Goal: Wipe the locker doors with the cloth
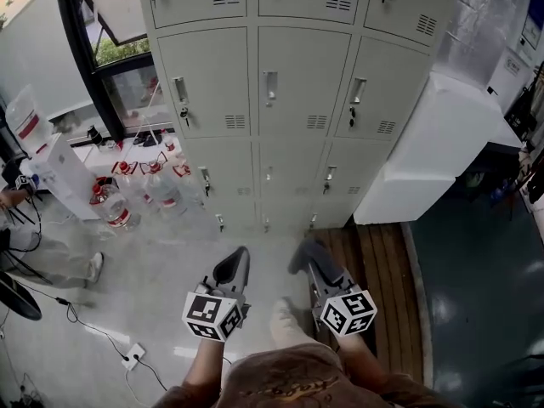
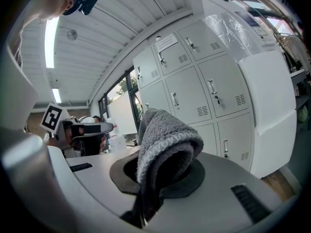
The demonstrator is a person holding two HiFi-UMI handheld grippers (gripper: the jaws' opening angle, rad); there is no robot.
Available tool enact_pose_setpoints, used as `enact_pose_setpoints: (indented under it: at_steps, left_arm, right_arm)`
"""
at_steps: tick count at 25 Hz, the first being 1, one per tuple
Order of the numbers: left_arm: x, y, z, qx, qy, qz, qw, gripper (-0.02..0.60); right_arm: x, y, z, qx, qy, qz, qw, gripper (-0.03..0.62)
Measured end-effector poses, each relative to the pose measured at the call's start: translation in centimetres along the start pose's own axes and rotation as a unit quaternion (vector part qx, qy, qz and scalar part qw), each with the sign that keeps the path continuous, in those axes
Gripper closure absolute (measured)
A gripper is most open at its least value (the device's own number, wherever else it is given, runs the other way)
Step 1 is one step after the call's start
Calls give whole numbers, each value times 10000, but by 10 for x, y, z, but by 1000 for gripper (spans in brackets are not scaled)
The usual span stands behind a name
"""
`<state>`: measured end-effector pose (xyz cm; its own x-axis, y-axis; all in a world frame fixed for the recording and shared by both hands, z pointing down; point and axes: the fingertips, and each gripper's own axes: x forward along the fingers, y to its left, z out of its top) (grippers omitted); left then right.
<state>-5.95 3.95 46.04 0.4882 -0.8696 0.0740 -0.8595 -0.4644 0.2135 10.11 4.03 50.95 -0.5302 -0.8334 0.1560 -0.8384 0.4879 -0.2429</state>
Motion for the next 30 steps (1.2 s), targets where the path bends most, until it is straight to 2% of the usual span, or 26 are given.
enact_pose_setpoints:
  at_steps: [14, 21, 30]
  left_arm:
    - [114, 45, 36, -100, -157, 278, 9994, 580]
    - [135, 62, 39, -102, -121, 420, 9990, 580]
    - [150, 77, 51, -49, -59, 223, 9997, 580]
  right_arm:
    - [111, -64, 53, -182, 152, 439, 9988, 562]
    - [139, -73, 54, -161, 255, 628, 9976, 562]
    - [156, -71, 53, -66, 321, 517, 9981, 562]
